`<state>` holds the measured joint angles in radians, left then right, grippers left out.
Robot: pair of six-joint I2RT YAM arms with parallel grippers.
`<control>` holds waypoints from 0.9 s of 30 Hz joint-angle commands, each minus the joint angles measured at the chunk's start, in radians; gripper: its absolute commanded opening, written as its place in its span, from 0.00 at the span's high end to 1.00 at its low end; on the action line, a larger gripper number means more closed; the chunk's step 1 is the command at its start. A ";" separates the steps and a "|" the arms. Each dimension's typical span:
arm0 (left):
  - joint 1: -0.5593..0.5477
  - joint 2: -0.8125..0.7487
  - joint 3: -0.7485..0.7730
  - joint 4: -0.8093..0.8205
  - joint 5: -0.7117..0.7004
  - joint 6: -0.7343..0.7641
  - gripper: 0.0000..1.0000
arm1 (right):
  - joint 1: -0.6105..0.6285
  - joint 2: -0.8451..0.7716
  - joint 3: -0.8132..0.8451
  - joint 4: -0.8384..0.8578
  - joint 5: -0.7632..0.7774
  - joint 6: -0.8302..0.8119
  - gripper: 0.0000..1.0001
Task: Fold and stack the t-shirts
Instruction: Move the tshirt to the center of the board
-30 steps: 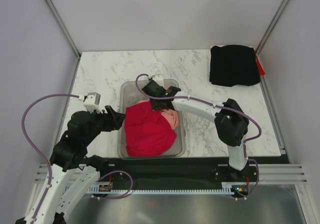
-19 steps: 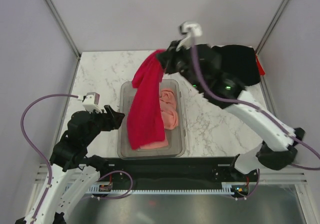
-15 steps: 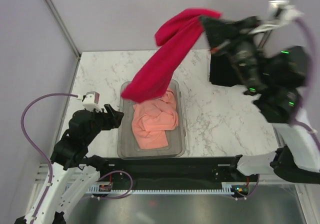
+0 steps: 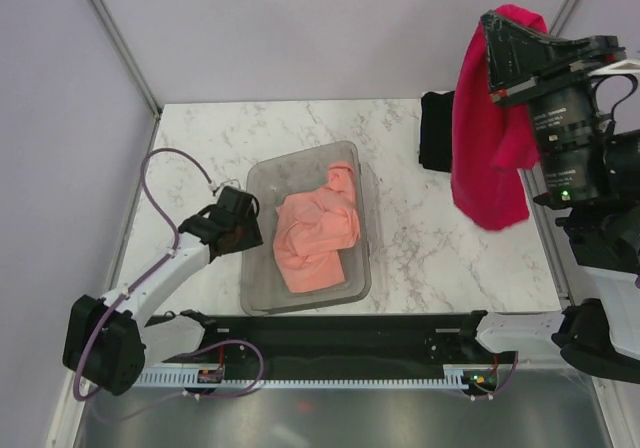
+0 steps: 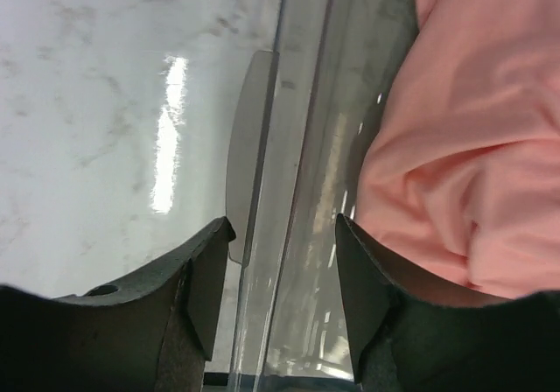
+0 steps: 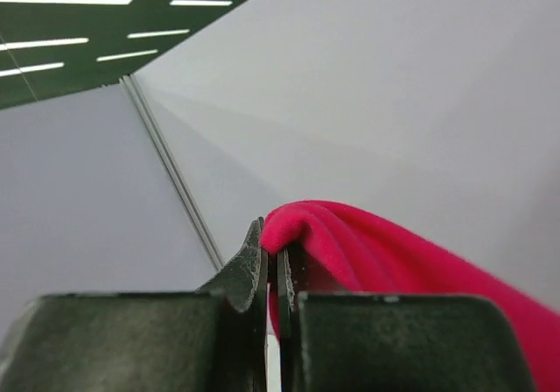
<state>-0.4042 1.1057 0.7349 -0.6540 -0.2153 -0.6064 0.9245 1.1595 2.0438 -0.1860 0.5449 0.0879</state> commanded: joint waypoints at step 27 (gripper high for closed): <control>-0.904 1.083 1.127 0.022 -0.059 -0.116 0.77 | 0.000 0.025 0.116 0.017 0.004 -0.128 1.00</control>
<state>-1.2903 2.1593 1.8324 -0.5323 -0.2604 -0.7292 0.9253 1.2015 2.1414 -0.2195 0.5583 -0.0227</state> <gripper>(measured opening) 0.283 0.029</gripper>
